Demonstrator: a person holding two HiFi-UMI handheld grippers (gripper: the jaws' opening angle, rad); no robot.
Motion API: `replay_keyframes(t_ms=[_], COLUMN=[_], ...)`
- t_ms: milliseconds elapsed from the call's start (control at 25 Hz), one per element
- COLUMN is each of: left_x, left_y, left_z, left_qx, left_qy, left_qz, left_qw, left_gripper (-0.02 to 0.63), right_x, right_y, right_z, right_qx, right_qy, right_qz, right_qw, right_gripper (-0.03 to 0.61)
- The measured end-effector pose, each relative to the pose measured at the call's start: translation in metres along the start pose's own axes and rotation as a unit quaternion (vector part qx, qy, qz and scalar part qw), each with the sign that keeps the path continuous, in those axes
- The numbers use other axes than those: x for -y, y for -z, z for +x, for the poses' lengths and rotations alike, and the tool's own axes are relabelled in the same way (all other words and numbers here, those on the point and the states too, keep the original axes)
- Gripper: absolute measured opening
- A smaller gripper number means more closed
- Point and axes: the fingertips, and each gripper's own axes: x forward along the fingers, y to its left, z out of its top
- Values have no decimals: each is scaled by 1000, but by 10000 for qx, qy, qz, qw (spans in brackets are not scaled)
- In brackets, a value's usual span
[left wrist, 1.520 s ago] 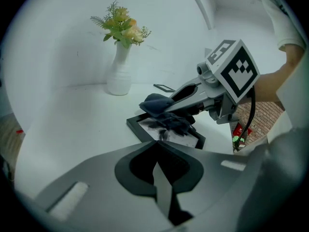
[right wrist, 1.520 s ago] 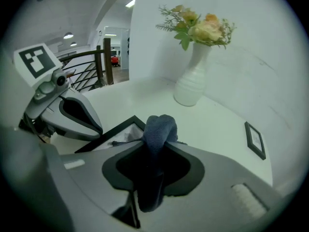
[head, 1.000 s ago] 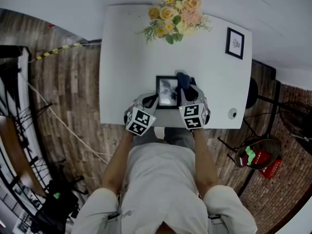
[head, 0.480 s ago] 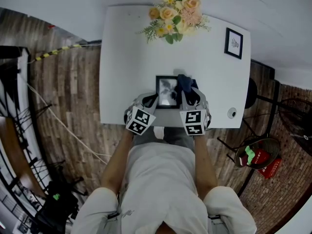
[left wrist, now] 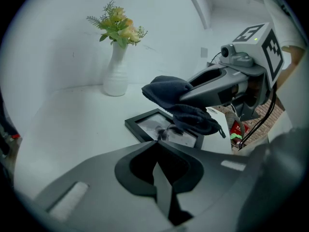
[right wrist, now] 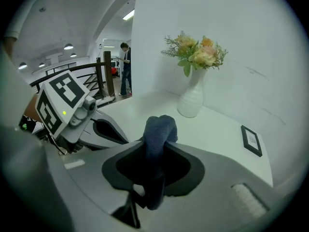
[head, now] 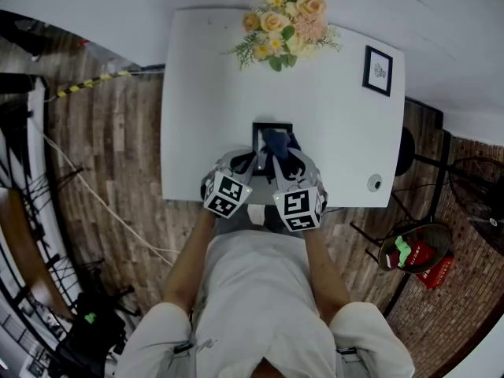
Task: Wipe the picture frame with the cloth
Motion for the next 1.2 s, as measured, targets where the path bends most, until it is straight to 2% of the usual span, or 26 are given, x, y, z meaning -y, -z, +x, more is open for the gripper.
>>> replay_keyframes(t_ms=[440,880,1120,1200], left_x=[0,0,0,0], left_y=[1,-2,1,1], left_z=[-1,-2,1,1], left_qx=[-26,-6,10,-1], left_qy=[-10,-23,5,2], left_qz=[14,38,8,8], left_qw=[10000,10000,10000,10000], left_gripper=[20,20,20,20], right_x=[-36,-39,-39,-39], right_y=[3,28,37,38], right_z=[18,38,42,42], right_qx=[-51,-171,-312,-326], right_qy=[-325,-349,-138,-122], right_qz=[72,441,-309,-386], right_qw=[9994,9983,9989,9986], right_gripper=[98,97,95,96])
